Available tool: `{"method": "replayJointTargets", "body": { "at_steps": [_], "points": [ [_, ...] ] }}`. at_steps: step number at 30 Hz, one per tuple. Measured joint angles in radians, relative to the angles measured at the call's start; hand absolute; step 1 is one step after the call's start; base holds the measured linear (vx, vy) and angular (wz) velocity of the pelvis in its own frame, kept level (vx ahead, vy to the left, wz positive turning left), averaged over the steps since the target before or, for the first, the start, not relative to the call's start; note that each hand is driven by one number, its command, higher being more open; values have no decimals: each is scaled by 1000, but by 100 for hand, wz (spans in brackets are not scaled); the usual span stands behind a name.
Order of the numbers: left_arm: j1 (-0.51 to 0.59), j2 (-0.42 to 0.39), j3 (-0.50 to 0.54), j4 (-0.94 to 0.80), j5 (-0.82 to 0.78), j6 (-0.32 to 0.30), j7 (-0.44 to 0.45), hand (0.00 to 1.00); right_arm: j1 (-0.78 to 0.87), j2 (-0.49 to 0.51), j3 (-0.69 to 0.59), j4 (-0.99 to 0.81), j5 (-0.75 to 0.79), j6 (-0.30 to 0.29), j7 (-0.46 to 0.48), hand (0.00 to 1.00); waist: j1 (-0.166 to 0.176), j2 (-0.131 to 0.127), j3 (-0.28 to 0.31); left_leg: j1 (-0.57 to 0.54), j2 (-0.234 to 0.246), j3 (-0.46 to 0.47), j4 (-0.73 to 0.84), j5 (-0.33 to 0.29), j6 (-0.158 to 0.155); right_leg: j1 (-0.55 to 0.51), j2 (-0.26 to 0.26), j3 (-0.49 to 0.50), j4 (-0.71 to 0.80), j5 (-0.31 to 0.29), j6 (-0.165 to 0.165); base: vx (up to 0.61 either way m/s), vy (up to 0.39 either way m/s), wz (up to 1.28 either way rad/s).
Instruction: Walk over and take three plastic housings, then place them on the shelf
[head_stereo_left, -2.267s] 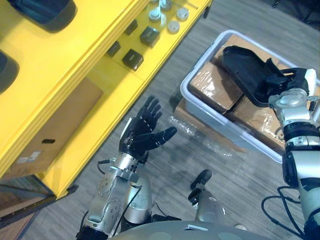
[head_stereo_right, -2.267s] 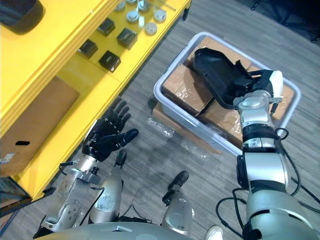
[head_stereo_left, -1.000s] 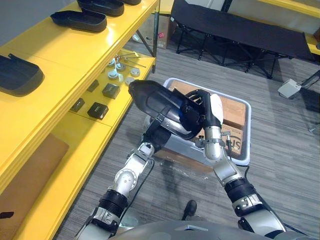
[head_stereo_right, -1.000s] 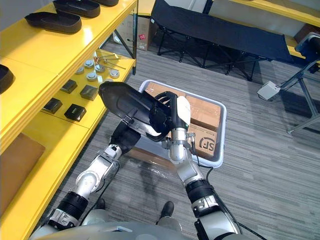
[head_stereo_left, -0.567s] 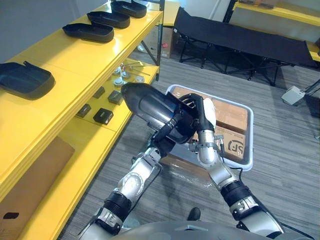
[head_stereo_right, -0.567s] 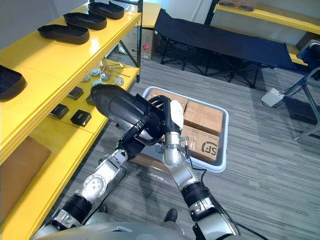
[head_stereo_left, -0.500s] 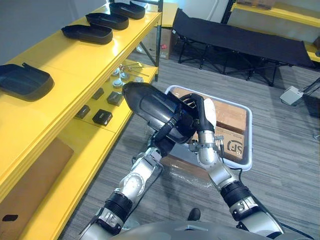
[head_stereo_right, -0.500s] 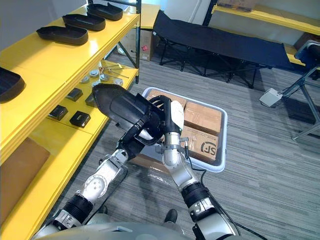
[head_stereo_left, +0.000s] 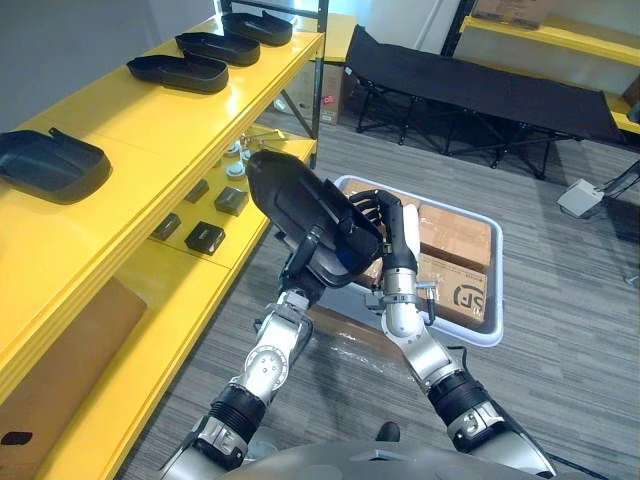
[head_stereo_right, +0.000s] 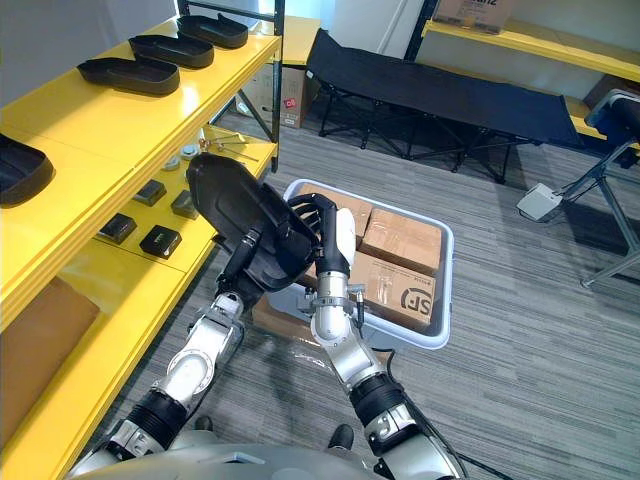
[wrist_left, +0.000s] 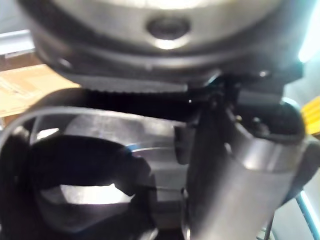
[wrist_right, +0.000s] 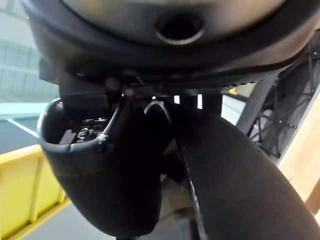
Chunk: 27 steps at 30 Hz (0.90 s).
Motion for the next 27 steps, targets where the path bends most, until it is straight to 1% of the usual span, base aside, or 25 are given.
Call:
{"method": "replayJointTargets", "body": {
  "at_steps": [6,10,15,18,19,22,24,25,26,27],
  "points": [
    [13,-1,3,0,2,-2,0,0,30,6,0,1,2,-23,-11,0,-1,-4,-2,1,0,1,-1,0,0,0,0,0,0,0,0,0,0,0],
    [13,-12,3,0,8,-39,-2,0,34,5,0,0,15,-37,-18,0,-2,-6,-4,2,0,3,-2,0,0,0,-1,0,0,0,0,0,0,0],
    [13,-19,4,0,23,-47,-2,0,43,5,-1,0,36,-54,-19,0,-2,-15,-10,5,0,6,-4,0,0,0,-2,1,0,0,0,0,0,0],
    [14,-19,4,0,57,-56,-2,0,47,5,-2,0,37,-57,-20,0,-2,-16,-11,8,0,9,-7,0,0,0,-2,2,0,-1,0,0,0,-1],
    [14,-19,4,0,67,-60,-2,100,48,5,-2,0,37,-59,-20,0,-2,-16,-11,10,0,11,-8,0,0,0,-2,3,0,-1,0,0,0,-4],
    [14,-19,5,-3,124,-62,-3,100,54,5,-5,-1,39,-62,-20,0,-2,-16,-11,14,-1,14,-12,0,0,0,-3,6,0,-1,1,0,0,-1],
    [14,-19,5,-6,131,-53,-11,100,60,4,-12,0,40,-60,-20,0,-2,-16,-11,14,-2,14,-13,0,0,-1,-3,6,0,-1,1,0,0,0],
    [14,-19,3,-14,132,-36,-12,100,65,4,-20,1,40,-55,-20,0,-2,-16,-11,14,-3,14,-14,0,0,-1,-4,5,0,-1,1,0,0,0],
    [14,-19,3,-17,134,-24,-18,0,67,1,-22,4,43,-52,-20,0,-2,-16,-11,14,-4,14,-14,0,0,-1,-6,5,0,-1,1,0,0,0],
    [14,-19,2,-18,136,-7,-30,0,70,-6,-21,4,50,-51,-20,0,-3,-16,-11,14,-7,15,-14,0,0,-1,-8,6,0,-1,1,0,0,0]
  ]
}}
